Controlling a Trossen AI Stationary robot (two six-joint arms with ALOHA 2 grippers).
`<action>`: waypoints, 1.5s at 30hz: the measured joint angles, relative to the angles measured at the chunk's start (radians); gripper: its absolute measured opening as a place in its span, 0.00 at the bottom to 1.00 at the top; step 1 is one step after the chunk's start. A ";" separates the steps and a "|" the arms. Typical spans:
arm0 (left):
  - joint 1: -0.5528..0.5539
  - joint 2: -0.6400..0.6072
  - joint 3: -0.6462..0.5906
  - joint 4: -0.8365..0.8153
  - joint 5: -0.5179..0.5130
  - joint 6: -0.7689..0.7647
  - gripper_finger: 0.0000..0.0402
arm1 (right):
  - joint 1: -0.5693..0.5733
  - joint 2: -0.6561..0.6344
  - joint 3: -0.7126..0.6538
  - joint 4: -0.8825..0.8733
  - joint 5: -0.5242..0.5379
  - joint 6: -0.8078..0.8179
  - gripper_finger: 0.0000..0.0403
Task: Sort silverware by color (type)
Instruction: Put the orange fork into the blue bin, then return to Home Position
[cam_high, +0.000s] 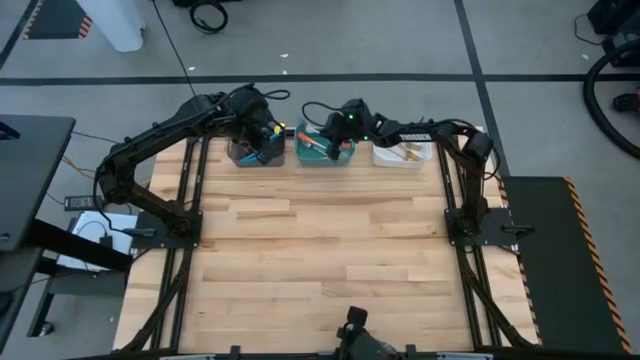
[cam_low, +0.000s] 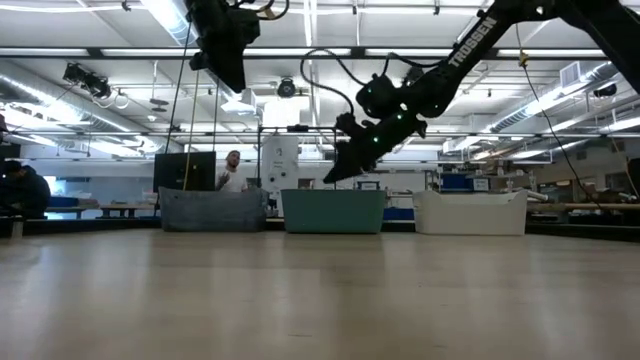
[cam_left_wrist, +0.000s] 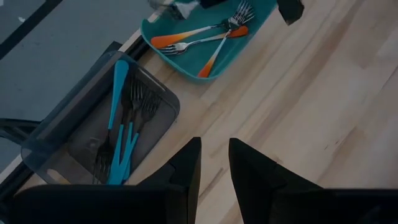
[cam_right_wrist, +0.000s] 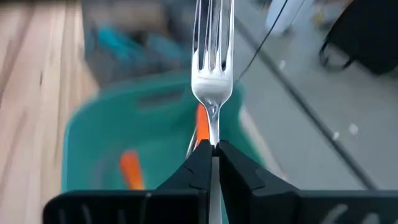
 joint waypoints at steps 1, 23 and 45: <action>0.000 0.000 0.000 -0.001 0.000 0.000 0.23 | 0.003 0.001 -0.001 -0.030 0.014 -0.014 0.08; -0.111 -0.187 -0.171 0.036 -0.098 -0.084 0.23 | 0.010 -0.303 -0.001 -0.200 0.068 0.141 0.22; -0.159 -0.832 -1.005 0.648 -0.076 -0.162 0.23 | -0.039 -0.867 -0.133 -0.566 -0.058 0.182 0.21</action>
